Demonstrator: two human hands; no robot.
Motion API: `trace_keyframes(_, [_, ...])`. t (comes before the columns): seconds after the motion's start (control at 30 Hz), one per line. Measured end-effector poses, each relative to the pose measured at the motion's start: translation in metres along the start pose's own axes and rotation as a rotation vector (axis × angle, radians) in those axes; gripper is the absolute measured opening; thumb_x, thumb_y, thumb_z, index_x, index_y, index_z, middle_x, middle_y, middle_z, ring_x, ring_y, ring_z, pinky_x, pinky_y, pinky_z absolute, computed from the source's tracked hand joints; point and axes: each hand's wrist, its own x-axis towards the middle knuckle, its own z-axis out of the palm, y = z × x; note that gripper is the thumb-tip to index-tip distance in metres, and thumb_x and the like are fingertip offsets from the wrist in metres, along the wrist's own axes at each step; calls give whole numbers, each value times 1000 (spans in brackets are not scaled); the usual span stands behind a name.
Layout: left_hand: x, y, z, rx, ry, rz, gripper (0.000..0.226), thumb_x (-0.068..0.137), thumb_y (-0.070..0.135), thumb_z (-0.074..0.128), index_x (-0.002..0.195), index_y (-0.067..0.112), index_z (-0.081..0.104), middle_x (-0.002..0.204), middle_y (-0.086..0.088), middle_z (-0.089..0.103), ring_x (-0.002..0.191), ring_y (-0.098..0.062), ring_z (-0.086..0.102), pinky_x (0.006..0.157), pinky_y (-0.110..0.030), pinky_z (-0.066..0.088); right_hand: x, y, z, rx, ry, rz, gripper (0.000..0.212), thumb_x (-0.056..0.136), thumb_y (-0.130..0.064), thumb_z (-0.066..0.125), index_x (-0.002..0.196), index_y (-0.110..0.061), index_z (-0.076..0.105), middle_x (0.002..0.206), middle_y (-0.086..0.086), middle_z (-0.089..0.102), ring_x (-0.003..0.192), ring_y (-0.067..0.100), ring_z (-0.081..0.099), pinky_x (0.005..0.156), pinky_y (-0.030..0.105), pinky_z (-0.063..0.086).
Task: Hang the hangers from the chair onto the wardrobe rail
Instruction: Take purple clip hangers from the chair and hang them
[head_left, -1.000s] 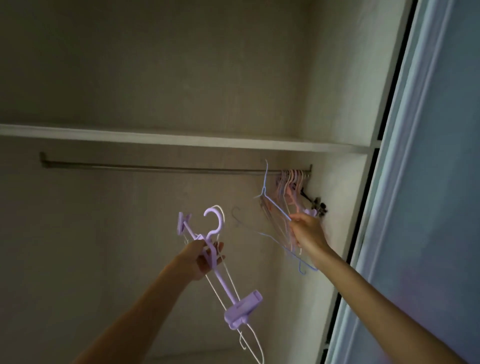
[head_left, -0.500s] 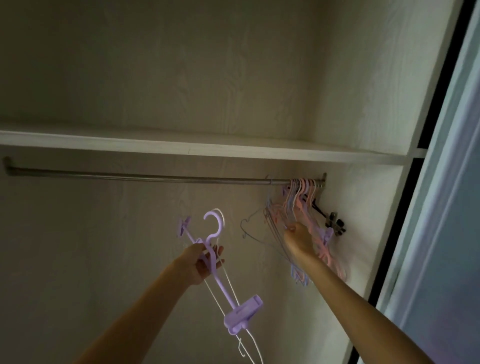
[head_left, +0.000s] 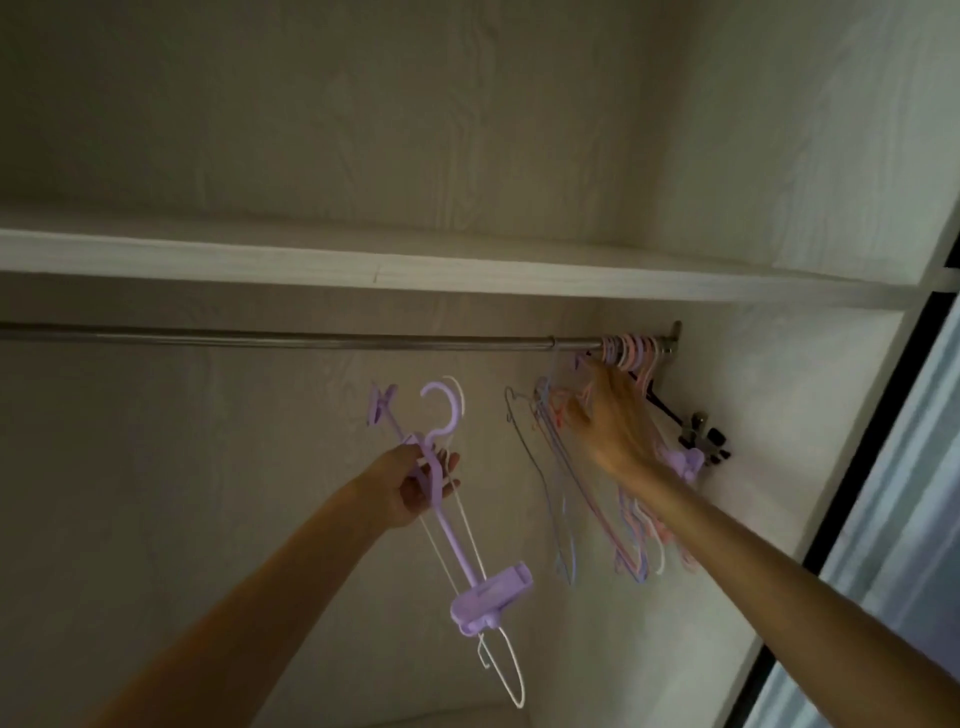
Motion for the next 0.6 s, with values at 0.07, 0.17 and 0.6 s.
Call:
trace_keyframes(0.07, [10,2,1,16,-28,-13,26,98,13,41,74,9,52,50,-2,64,46,-12,66,42,-26,55,35,-6,7,-41,-61,-62,52,93,-24,51,139,-5,36,137,18,45,126,33,42,101,39,35])
trace_keyframes(0.17, [19,6,7,32,-25,-36,28,98,13,43,72,8,53,46,-2,63,42,-12,65,39,-25,53,74,-6,26,-150,-168,-141,59,94,-30,49,145,-10,26,148,12,34,136,28,31,112,39,24])
trace_keyframes(0.6, [57,14,4,6,-47,-86,33,100,17,39,71,7,52,48,-4,65,43,-12,66,41,-29,53,99,62,16,-349,-150,-251,48,71,-19,74,116,-7,62,114,15,64,107,35,58,95,43,38])
